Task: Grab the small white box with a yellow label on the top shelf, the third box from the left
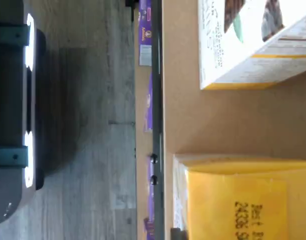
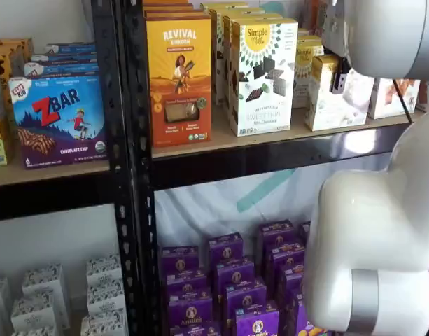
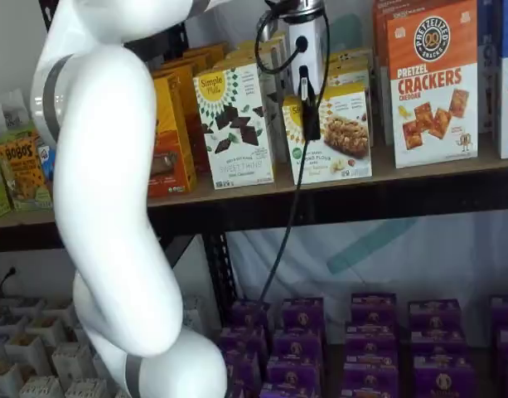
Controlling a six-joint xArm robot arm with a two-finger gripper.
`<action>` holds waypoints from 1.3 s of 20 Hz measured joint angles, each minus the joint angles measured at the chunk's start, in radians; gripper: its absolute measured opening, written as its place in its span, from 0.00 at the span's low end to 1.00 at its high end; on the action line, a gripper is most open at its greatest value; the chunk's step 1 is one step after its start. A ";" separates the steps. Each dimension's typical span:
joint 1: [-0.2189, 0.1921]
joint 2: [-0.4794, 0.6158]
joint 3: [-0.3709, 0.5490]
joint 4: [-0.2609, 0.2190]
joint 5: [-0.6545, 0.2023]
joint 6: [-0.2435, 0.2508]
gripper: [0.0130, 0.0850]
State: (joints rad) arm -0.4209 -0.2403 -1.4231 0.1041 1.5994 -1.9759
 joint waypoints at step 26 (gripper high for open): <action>0.062 -0.400 0.296 -0.025 0.216 0.068 0.28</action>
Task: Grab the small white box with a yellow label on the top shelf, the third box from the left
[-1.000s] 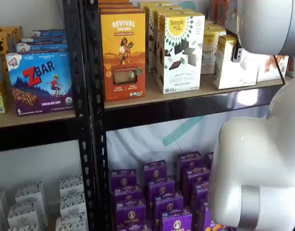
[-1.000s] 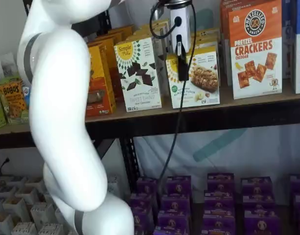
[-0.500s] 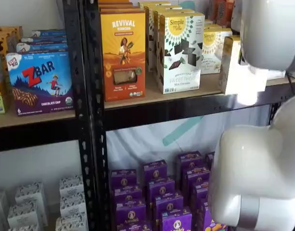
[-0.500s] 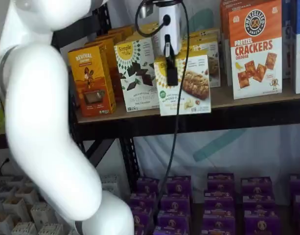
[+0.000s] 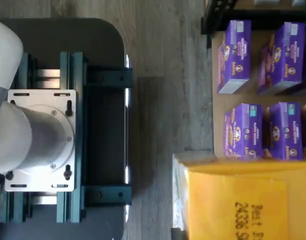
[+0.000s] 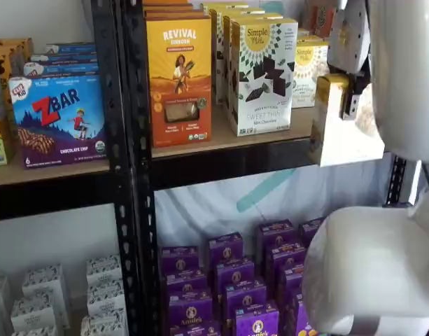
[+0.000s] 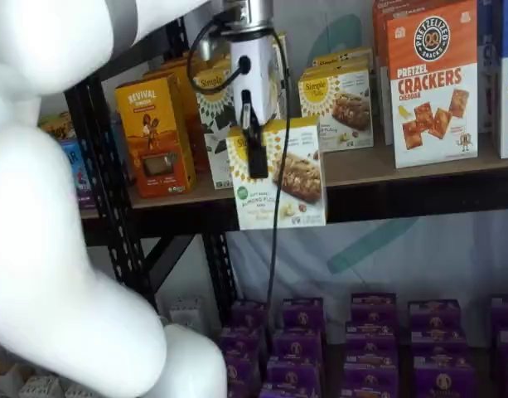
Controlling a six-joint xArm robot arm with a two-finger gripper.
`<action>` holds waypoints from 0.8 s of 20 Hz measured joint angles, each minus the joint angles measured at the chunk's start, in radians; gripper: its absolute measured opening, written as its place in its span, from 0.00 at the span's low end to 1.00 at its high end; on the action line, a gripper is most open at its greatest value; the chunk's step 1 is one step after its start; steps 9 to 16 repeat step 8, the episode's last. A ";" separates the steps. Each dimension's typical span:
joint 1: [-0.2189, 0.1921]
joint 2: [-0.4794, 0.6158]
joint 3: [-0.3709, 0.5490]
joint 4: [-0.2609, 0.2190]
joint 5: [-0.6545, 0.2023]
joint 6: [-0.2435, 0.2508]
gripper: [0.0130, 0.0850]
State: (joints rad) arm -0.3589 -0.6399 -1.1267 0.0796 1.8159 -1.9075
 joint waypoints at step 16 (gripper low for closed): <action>0.065 -0.082 0.097 -0.002 -0.008 0.065 0.28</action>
